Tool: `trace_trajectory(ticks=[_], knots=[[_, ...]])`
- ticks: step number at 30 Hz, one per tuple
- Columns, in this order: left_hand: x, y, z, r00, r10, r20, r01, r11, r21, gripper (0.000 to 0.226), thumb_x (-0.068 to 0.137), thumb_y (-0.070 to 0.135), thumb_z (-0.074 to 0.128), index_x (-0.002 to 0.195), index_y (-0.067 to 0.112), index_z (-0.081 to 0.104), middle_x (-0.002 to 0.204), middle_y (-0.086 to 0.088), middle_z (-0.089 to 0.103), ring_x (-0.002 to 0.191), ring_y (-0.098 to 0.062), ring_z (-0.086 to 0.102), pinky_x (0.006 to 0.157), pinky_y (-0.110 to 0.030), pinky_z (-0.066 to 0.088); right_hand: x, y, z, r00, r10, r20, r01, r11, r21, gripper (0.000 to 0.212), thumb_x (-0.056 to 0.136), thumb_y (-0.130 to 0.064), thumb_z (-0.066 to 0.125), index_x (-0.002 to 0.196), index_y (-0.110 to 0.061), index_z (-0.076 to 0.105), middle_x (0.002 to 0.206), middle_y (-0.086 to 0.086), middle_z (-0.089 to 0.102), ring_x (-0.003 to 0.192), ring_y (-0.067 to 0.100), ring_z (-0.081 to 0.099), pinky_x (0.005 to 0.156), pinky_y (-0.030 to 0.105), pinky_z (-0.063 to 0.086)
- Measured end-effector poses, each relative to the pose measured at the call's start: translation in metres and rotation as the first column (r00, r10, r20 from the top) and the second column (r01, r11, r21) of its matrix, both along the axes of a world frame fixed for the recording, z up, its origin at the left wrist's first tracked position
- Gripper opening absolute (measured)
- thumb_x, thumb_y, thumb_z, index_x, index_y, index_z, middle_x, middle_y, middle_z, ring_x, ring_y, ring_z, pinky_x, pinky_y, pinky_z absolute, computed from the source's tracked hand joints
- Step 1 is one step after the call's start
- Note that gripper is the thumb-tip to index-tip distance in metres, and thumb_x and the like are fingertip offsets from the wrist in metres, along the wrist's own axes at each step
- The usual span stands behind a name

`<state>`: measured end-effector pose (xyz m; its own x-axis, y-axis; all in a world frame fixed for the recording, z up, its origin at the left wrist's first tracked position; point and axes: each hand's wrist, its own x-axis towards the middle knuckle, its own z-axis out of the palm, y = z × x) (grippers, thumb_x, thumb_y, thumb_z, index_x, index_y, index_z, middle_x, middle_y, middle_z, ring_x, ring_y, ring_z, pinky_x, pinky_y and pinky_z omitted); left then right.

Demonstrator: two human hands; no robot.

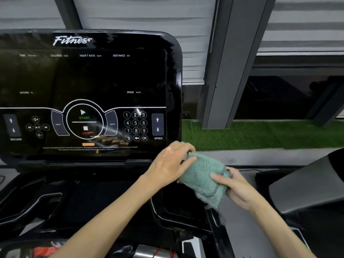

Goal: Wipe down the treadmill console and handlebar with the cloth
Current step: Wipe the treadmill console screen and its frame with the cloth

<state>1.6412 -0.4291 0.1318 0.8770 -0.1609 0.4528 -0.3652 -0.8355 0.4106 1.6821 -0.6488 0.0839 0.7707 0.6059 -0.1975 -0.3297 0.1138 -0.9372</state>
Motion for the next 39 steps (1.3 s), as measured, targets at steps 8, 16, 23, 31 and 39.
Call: trace_trajectory(ticks=[8,16,23,31,39], knots=[[0.040,0.013,-0.001,0.923,0.266,0.277,-0.376,0.778,0.504,0.064,0.103,0.034,0.031,0.153,0.001,0.009,0.163,-0.015,0.000,0.151,-0.026,0.005,0.120,-0.039,0.012,0.076,0.029,0.001,0.900,0.021,0.435,0.287,0.723,-0.629,0.008,0.095,-0.012,0.057,0.089,-0.007,0.056,0.085,0.006,0.065,0.085,0.028,0.064,0.065,0.030,0.050],[0.048,0.018,-0.015,0.886,0.263,0.381,-0.444,0.715,0.539,0.067,0.104,0.038,0.026,0.153,0.001,0.001,0.161,-0.013,-0.007,0.151,-0.025,0.001,0.119,-0.037,0.009,0.054,0.057,-0.060,0.684,0.598,0.417,0.207,0.389,-0.898,0.036,0.098,-0.020,0.046,0.131,-0.004,0.044,0.126,0.019,0.052,0.118,0.037,0.050,0.091,0.036,0.039],[0.049,0.017,-0.016,0.882,0.258,0.395,-0.450,0.710,0.541,0.069,0.104,0.037,0.026,0.152,0.000,-0.007,0.160,-0.014,-0.013,0.149,-0.025,-0.011,0.120,-0.038,0.005,0.084,0.060,-0.088,0.804,0.428,0.412,0.187,0.477,-0.859,0.052,0.104,-0.039,0.027,0.147,-0.010,0.032,0.151,0.012,0.033,0.141,0.033,0.028,0.111,0.044,0.029],[0.051,0.018,-0.018,0.884,0.242,0.400,-0.440,0.722,0.534,0.069,0.104,0.037,0.027,0.152,0.001,-0.007,0.160,-0.013,-0.015,0.148,-0.024,-0.014,0.119,-0.038,0.006,0.097,0.097,-0.127,0.767,0.485,0.420,0.298,0.311,-0.903,0.059,0.103,-0.043,0.021,0.153,-0.012,0.016,0.160,0.013,0.013,0.147,0.031,0.009,0.119,0.046,0.014],[0.049,0.017,-0.016,0.887,0.248,0.390,-0.436,0.731,0.526,0.068,0.104,0.037,0.027,0.153,0.002,-0.005,0.161,-0.012,-0.013,0.149,-0.023,-0.011,0.120,-0.037,0.008,0.041,0.064,-0.129,0.683,0.519,0.515,0.356,0.380,-0.854,0.060,0.105,-0.035,0.019,0.154,-0.009,-0.002,0.161,0.009,-0.010,0.149,0.023,-0.010,0.121,0.037,-0.002]])
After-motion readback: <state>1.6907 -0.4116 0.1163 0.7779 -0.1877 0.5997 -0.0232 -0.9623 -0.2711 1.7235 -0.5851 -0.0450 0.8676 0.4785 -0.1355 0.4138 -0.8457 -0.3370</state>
